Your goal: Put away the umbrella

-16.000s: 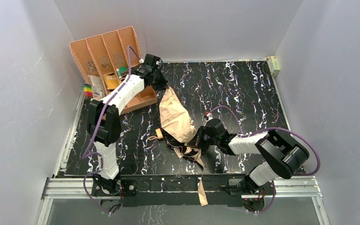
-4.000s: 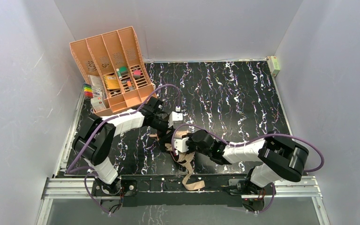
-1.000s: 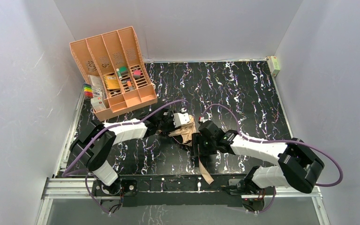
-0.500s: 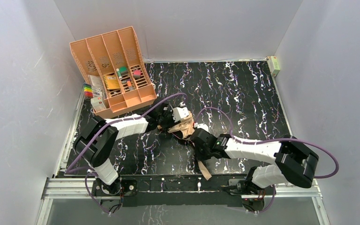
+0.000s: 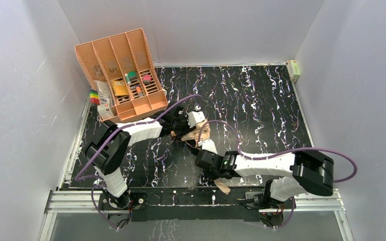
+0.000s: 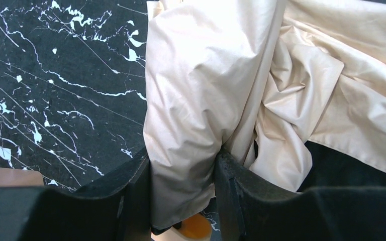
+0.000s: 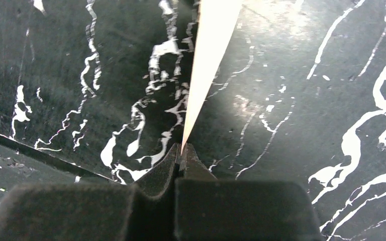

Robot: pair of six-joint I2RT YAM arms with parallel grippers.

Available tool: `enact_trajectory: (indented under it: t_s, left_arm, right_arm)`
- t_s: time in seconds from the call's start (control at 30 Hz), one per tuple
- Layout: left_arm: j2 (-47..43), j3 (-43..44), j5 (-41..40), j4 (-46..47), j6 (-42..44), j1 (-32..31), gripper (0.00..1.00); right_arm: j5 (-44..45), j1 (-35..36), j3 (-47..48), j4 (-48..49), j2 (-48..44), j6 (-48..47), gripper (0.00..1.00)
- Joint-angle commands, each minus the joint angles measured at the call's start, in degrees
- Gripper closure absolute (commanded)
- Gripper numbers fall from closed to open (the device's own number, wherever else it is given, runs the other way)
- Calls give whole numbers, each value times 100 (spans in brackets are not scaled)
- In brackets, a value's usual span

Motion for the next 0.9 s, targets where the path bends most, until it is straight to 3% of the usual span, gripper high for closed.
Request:
enact_trajectory:
  t_s: [0.0, 0.23, 0.53, 0.77, 0.87]
  left_arm:
    - [401, -99, -672, -551, -170, 166, 100]
    - [330, -171, -569, -562, -140, 166, 100]
    - [-178, -771, -270, -74, 131, 60, 100]
    - [-504, -1179, -182, 301, 415, -83, 100]
    - [-562, -1262, -134, 339, 488, -136, 100]
  right_arm:
    - [41, 958, 420, -1165, 607, 335, 100]
    - [870, 1814, 1437, -2272, 2149, 416, 100]
    - [862, 2160, 1905, -2527, 3190, -88, 99]
    - [824, 2311, 1971, -2189, 2992, -239, 65]
    - [853, 2320, 1857, -1883, 2526, -338, 56]
